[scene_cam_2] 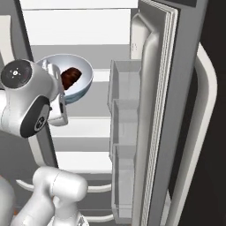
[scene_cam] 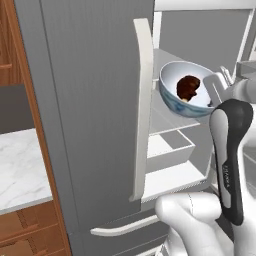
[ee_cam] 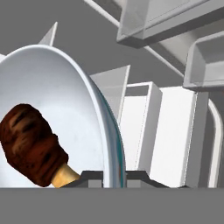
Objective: Place one of the steaks on the plate and the other in the bowl. Then place the bowl in the fridge.
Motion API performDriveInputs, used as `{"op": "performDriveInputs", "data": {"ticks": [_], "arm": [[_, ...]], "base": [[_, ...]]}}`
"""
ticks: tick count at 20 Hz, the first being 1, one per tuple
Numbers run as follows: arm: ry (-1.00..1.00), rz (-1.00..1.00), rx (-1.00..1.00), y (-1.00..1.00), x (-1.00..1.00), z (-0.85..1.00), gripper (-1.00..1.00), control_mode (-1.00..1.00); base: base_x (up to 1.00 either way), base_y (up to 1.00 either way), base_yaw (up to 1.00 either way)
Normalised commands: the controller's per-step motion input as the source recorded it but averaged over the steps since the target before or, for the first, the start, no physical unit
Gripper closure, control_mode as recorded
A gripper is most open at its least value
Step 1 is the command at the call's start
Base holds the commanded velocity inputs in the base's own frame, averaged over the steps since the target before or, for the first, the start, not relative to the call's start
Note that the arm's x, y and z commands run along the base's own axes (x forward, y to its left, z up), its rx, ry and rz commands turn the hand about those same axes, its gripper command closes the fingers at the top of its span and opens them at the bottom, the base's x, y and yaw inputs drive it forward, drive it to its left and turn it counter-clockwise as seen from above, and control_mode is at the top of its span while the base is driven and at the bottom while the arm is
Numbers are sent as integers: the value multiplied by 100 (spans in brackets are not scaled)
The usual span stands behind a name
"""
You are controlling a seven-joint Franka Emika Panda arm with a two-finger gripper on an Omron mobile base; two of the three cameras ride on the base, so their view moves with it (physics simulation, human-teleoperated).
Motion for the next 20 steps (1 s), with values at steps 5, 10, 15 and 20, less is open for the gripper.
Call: {"op": "performDriveInputs", "data": {"ticks": [5, 10, 15, 20], "arm": [[-11, 0, -5, 0, 43, 11, 100, -100], [-5, 0, 0, 0, 29, 46, 100, -100], [0, 3, 0, 0, 36, 40, 100, -100], [0, 0, -4, 0, 77, 1, 100, -100]], "base": [[0, 0, 0], [0, 0, 0], [0, 0, 0], [0, 0, 0]]}}
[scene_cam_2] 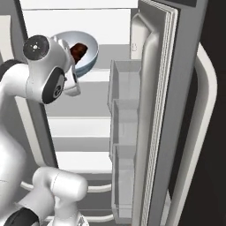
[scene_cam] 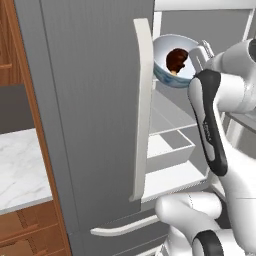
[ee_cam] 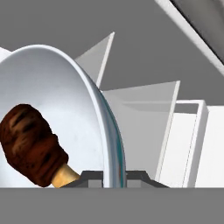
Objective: Place one of the steaks on the plate and the other in the bowl. Then place the bowl in the fridge.
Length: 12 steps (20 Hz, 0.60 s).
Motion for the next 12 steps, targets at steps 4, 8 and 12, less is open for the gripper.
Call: {"op": "performDriveInputs", "data": {"ticks": [4, 8, 12], "arm": [[0, 0, -2, -2, 75, 0, 100, -100], [0, 0, 0, -10, 63, 0, 100, -100], [0, 0, 0, -6, 64, 1, 100, -100]], "base": [[0, 0, 0], [0, 0, 0], [0, 0, 0]]}}
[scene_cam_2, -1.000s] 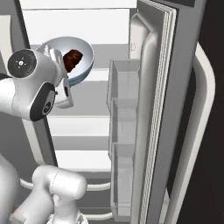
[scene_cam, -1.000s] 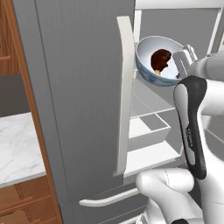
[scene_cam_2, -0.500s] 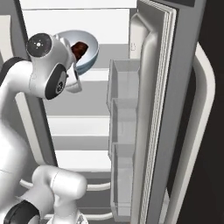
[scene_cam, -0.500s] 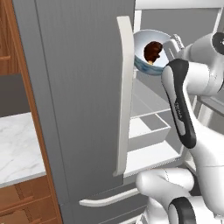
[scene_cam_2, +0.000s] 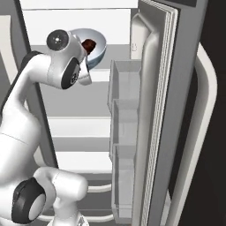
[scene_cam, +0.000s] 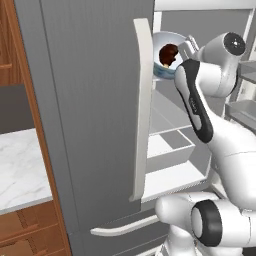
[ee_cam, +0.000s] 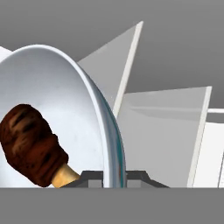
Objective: Place one of the steaks on the plate and the other in the bowl. Then place the bowl in the fridge.
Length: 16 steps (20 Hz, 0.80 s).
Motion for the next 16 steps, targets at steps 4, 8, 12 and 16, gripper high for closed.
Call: {"op": "performDriveInputs", "data": {"ticks": [4, 8, 12, 16], "arm": [[0, 0, 0, -1, 66, 1, 100, -100], [1, 0, 0, 0, 69, 0, 100, -100], [4, 0, 0, 0, 68, 0, 100, -100], [5, 0, 0, 0, 53, 0, 100, -100]], "base": [[0, 0, 0], [0, 0, 0], [0, 0, 0], [0, 0, 0]]}}
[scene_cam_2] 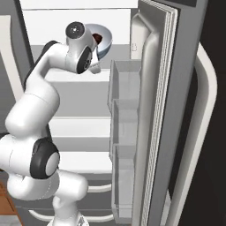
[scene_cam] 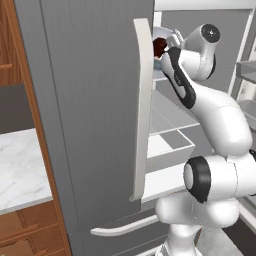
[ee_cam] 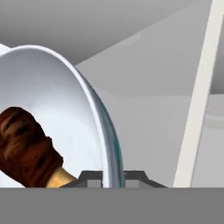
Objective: Place one of the steaks on the plate and the other in the bowl. Then place the bowl in the fridge.
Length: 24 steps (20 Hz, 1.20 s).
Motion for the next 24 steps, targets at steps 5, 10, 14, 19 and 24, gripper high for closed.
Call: {"op": "performDriveInputs", "data": {"ticks": [5, 10, 14, 19, 24], "arm": [[5, 0, -1, 2, 35, -18, 100, -100], [2, 0, 0, 27, 38, -31, 100, -100], [0, 0, 0, 29, 15, -2, -100, -100], [0, 0, 0, 0, 0, 27, -100, -100], [-8, 0, 0, 0, -5, 32, -100, -100]], "base": [[0, 0, 0], [0, 0, 0], [0, 0, 0], [0, 0, 0], [0, 0, 0]]}}
